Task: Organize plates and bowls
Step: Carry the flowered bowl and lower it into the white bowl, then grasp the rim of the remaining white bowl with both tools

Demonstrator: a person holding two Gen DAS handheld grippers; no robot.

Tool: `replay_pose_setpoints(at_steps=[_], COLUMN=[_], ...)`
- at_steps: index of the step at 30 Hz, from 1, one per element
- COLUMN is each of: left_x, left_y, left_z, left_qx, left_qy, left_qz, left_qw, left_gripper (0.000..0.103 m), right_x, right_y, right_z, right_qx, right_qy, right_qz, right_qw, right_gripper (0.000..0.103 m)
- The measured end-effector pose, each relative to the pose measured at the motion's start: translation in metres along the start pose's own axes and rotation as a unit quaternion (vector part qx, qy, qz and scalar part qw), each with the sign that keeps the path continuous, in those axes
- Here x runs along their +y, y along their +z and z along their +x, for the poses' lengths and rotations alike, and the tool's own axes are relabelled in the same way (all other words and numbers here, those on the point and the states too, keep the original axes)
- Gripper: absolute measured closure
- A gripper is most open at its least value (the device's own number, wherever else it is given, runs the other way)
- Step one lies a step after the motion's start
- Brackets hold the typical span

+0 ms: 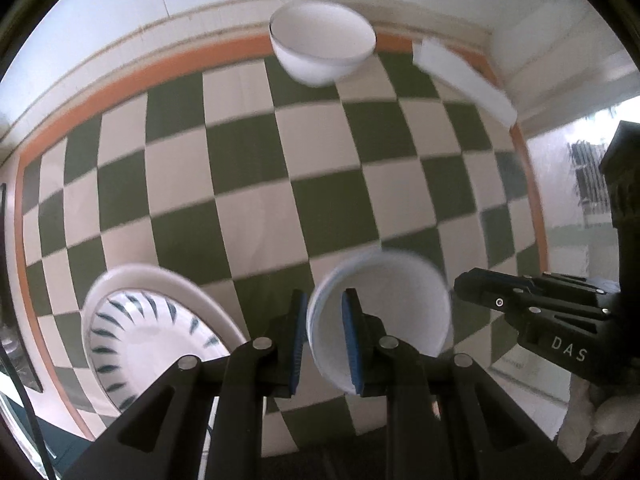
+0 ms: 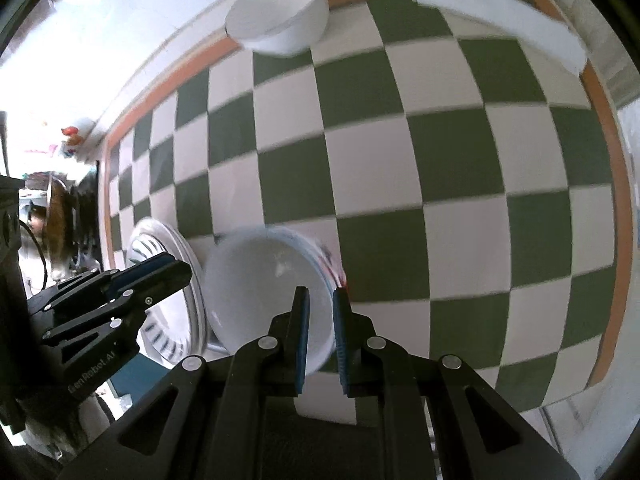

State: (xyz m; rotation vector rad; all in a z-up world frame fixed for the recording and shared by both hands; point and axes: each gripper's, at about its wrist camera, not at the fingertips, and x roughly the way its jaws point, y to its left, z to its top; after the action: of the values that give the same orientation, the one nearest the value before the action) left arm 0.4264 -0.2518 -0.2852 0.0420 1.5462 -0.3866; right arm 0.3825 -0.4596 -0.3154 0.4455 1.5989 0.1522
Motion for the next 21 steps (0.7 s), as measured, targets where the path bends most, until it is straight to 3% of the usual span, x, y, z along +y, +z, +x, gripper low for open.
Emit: replay_pose_setpoints(at_steps=[3,7,14,21], left_x=[0.005,0.019,0.044,0.054], left_y=[0.025,0.070,0.163,0.212], left_z=[-0.005,-0.002,0.029,0.065], left_qx=[-0.006,-0.012,-0.004,0.016], left_qy=[-0.010,-0.016,-0.041,-0.044], left_qz=[-0.016,-0.047,-0.097,-0.112], left_qw=[0.9998,0.9987,0.9945,0.9926], left_gripper=[0.086,0.086,0.086,0.084], right_x=[0.000,-0.006,-0.016,-0.013], right_y=[0.019,0.063,0.155,0.224], right_z=[-0.014,-0.027,-0.021,0.004], right_qx=[-0.015,-0.038,-0.065,-0.067], right_qy=[0.009,0.026,0.034,0.046], right_qz=[0.002,0.016,0.038,0.050], right_qw=[1.000,0.999,0.997,0.995], right_gripper=[0.087,0.065,0.065,0.065])
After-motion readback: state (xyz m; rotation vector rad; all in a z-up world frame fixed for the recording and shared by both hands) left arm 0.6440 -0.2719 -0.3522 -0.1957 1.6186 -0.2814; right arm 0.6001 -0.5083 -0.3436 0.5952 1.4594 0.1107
